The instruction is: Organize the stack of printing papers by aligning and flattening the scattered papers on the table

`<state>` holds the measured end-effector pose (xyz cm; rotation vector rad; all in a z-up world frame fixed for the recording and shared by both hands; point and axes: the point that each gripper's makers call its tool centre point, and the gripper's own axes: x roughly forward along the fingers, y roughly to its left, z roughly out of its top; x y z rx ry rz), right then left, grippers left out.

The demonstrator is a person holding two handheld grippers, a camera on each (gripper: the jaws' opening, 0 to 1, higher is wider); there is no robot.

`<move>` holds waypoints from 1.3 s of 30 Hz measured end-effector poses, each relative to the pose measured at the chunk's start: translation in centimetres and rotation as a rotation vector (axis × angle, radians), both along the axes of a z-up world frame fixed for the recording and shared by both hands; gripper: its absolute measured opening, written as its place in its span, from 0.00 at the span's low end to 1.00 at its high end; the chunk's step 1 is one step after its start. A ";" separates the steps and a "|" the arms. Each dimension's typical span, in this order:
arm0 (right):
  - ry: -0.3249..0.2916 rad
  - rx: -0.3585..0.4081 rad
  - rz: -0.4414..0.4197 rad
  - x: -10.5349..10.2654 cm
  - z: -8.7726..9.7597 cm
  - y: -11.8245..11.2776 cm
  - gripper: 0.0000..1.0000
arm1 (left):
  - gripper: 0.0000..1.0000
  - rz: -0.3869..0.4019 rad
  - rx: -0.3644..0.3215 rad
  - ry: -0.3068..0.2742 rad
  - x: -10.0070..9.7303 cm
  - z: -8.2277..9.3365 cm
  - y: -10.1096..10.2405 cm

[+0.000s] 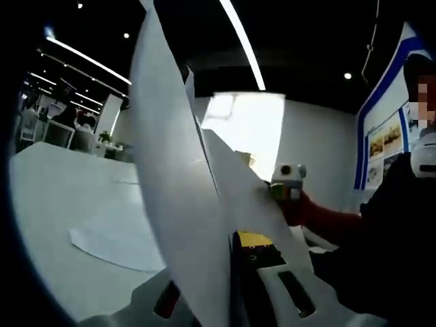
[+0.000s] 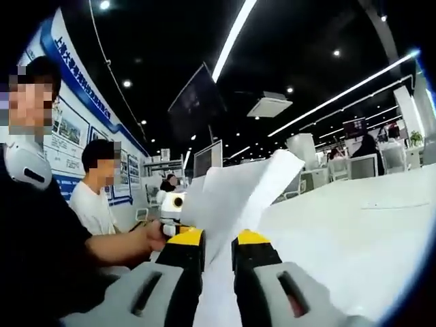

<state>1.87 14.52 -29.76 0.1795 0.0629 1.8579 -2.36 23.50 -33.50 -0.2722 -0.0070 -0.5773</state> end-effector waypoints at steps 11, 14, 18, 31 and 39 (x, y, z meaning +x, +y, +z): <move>-0.074 -0.002 -0.061 0.7 0.1 0.4 0.00 | 0.06 -0.003 -0.026 -0.010 -0.1 0.3 0.2; -0.087 -0.004 -0.070 0.7 0.1 0.5 0.00 | 0.06 -0.002 -0.032 -0.012 -0.1 0.4 0.2; -0.112 -0.004 -0.080 1.0 0.0 0.6 0.00 | 0.07 -0.001 -0.048 -0.016 -0.1 0.6 0.3; -0.083 -0.006 -0.093 1.0 -0.6 1.0 0.00 | 0.09 0.001 -0.081 -0.017 -0.1 0.7 0.2; -0.069 -0.006 -0.097 0.9 -0.8 1.3 0.00 | 0.10 0.002 -0.097 -0.012 -0.1 0.8 0.2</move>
